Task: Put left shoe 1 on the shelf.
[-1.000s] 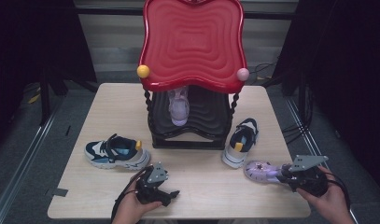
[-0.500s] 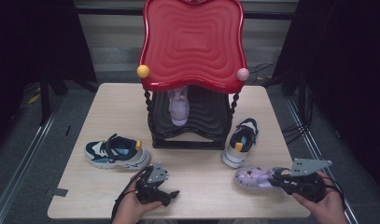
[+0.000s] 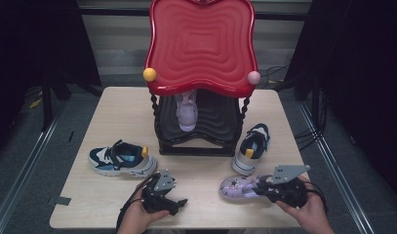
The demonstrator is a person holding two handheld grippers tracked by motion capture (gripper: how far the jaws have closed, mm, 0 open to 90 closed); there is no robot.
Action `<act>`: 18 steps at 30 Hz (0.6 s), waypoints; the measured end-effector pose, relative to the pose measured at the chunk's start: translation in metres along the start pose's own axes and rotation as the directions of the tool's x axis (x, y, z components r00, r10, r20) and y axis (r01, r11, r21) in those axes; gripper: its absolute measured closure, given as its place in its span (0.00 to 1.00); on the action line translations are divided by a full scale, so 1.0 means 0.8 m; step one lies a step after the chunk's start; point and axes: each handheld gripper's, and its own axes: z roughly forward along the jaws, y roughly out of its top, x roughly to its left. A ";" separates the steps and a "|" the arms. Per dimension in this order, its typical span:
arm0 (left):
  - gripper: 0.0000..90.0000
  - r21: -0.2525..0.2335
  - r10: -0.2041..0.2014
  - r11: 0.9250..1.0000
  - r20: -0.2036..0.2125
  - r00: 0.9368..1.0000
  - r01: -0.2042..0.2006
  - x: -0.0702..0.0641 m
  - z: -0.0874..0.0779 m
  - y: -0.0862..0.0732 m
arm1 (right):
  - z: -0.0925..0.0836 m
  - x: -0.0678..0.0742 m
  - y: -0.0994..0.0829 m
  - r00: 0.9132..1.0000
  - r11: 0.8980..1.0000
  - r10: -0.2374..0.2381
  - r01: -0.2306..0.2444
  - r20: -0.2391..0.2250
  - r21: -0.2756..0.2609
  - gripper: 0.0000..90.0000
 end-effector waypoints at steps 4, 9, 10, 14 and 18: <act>0.18 0.000 0.000 1.000 0.000 1.000 0.000 0.000 0.000 0.000 | 0.016 0.004 0.005 1.000 1.000 -0.011 0.011 -0.007 0.000 0.92; 0.18 0.003 0.001 1.000 -0.002 1.000 -0.001 0.000 0.000 0.000 | 0.019 0.003 0.002 1.000 1.000 -0.004 0.004 -0.009 -0.003 0.91; 0.18 0.000 0.000 1.000 0.000 1.000 0.000 0.000 0.000 0.000 | 0.020 0.003 0.000 1.000 1.000 -0.004 0.004 -0.008 0.004 0.90; 0.18 -0.006 -0.004 1.000 0.002 1.000 0.004 0.000 0.001 0.000 | 0.020 0.003 -0.006 1.000 1.000 -0.001 0.002 -0.008 0.010 0.89; 0.18 -0.007 -0.004 1.000 0.002 1.000 0.005 0.000 0.001 0.000 | 0.021 0.002 -0.010 1.000 1.000 0.011 -0.011 -0.010 0.008 0.85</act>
